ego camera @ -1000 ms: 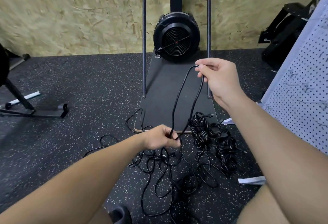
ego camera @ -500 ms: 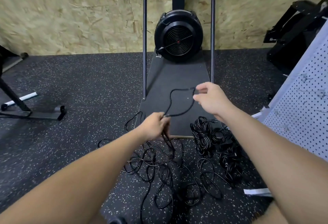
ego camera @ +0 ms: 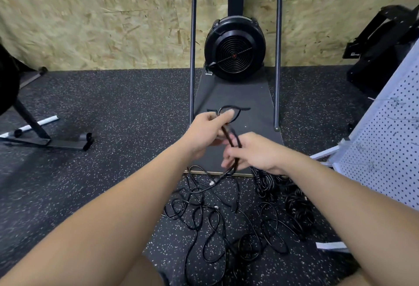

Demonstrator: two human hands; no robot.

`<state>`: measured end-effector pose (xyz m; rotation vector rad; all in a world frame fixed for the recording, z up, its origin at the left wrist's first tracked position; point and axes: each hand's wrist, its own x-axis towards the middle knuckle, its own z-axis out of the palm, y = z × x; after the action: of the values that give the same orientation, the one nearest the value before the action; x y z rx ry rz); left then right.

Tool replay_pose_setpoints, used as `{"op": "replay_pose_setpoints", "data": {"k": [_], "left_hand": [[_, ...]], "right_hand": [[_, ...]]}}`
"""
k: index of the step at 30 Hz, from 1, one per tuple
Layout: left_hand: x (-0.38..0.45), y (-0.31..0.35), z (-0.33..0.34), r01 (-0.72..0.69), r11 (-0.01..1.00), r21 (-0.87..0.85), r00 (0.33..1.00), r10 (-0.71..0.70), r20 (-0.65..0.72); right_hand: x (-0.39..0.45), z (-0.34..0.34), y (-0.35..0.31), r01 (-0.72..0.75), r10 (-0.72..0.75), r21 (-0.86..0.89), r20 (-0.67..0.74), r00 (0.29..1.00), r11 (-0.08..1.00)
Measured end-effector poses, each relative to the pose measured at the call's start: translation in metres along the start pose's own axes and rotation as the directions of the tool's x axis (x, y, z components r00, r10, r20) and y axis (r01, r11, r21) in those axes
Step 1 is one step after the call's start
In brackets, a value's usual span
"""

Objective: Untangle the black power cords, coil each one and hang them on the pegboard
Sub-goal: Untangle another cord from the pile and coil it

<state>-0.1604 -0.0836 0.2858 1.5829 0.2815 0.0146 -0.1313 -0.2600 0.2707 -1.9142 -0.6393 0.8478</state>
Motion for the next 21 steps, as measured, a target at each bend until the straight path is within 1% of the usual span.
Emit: {"op": "replay_pose_setpoints", "data": {"k": [2,3,4,6,8,9,11,13,16,17,18,19,20,21], "left_hand": [[-0.006,0.002,-0.006,0.012,0.997,-0.076,0.996,-0.005,0.093],[-0.01,0.001,-0.009,0.015,0.998,-0.06,0.99,-0.006,0.142],[-0.014,-0.001,-0.011,0.004,1.0,-0.01,0.979,-0.002,0.203],[-0.025,-0.008,-0.01,-0.03,0.994,0.105,0.937,-0.008,0.35],[-0.034,-0.017,-0.006,-0.066,0.977,0.204,0.888,-0.036,0.458],[-0.037,-0.02,-0.003,-0.097,0.959,0.267,0.873,-0.047,0.485],[-0.04,-0.025,0.004,-0.163,0.899,0.407,0.873,-0.061,0.484],[-0.038,-0.029,0.008,-0.22,0.813,0.539,0.893,-0.054,0.447],[-0.034,-0.03,0.009,-0.217,0.724,0.655,0.937,-0.033,0.348],[-0.035,-0.029,0.009,-0.213,0.729,0.65,0.944,-0.019,0.331],[-0.036,-0.028,0.011,-0.205,0.76,0.617,0.948,-0.003,0.318],[-0.037,-0.027,0.013,-0.185,0.81,0.556,0.956,0.017,0.294],[-0.037,-0.024,0.014,-0.154,0.866,0.476,0.967,0.033,0.253],[-0.036,-0.022,0.015,-0.123,0.916,0.382,0.977,0.045,0.206]], "right_hand": [[-0.007,-0.007,-0.009,0.021,-0.016,0.054,-0.095,0.995,0.998],[-0.011,-0.012,-0.013,0.049,-0.038,0.073,-0.142,0.989,0.996],[-0.015,-0.016,-0.017,0.077,-0.058,0.1,-0.175,0.983,0.992],[-0.022,-0.024,-0.021,0.113,-0.079,0.177,-0.188,0.979,0.978],[-0.026,-0.027,-0.024,0.132,-0.098,0.169,-0.193,0.976,0.977],[-0.028,-0.026,-0.025,0.14,-0.11,0.141,-0.202,0.973,0.98],[-0.028,-0.025,-0.024,0.155,-0.14,0.048,-0.228,0.963,0.987],[-0.025,-0.021,-0.022,0.166,-0.198,-0.132,-0.28,0.939,0.977],[-0.017,-0.021,-0.018,0.12,-0.312,-0.438,-0.399,0.862,0.891],[-0.016,-0.021,-0.019,0.103,-0.33,-0.465,-0.438,0.836,0.879],[-0.014,-0.023,-0.018,0.092,-0.317,-0.433,-0.482,0.817,0.897],[-0.014,-0.023,-0.017,0.08,-0.274,-0.364,-0.52,0.809,0.928],[-0.014,-0.024,-0.015,0.063,-0.201,-0.262,-0.542,0.816,0.963],[-0.016,-0.025,-0.013,0.04,-0.113,-0.149,-0.525,0.844,0.988]]}}
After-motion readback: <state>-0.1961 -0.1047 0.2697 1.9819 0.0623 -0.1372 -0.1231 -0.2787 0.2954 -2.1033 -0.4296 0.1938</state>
